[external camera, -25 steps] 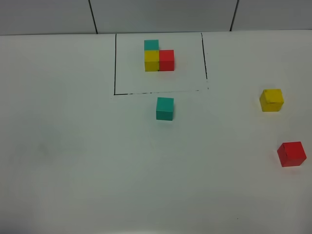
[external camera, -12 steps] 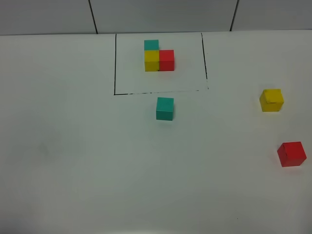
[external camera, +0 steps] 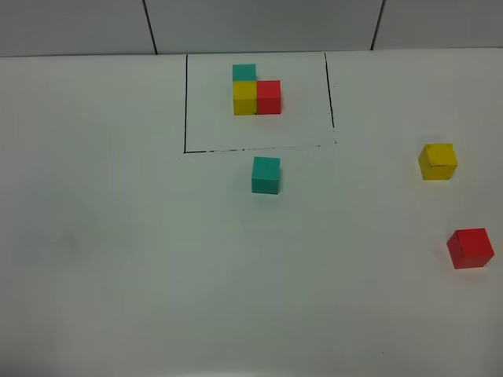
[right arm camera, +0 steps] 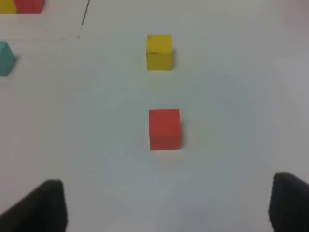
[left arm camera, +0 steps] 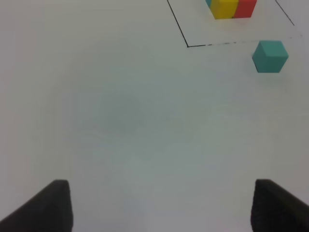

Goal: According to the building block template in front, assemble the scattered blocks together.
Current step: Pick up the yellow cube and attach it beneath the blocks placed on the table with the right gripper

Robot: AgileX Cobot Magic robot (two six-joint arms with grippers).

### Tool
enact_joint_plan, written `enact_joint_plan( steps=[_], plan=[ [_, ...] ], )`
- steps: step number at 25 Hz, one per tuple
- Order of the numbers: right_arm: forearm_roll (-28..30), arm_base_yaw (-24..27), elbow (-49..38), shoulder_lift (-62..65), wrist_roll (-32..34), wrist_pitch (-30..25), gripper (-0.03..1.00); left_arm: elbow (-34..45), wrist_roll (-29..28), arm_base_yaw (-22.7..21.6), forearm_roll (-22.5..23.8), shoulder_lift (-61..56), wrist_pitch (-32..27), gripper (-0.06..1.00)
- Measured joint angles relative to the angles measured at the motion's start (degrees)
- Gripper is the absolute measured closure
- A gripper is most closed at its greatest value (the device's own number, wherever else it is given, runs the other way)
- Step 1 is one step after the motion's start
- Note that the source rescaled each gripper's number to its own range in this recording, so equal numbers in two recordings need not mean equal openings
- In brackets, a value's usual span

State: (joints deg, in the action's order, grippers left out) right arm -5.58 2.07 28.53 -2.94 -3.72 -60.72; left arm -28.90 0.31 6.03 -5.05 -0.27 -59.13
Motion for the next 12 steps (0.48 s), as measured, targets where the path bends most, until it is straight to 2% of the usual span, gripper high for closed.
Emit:
enact_joint_plan(
  steps=[12],
  plan=[
    [0.0, 0.0, 0.0, 0.0, 0.0, 0.0, 0.25, 0.0, 0.1, -0.16, 0.05, 0.0, 0.0, -0.04]
  ],
)
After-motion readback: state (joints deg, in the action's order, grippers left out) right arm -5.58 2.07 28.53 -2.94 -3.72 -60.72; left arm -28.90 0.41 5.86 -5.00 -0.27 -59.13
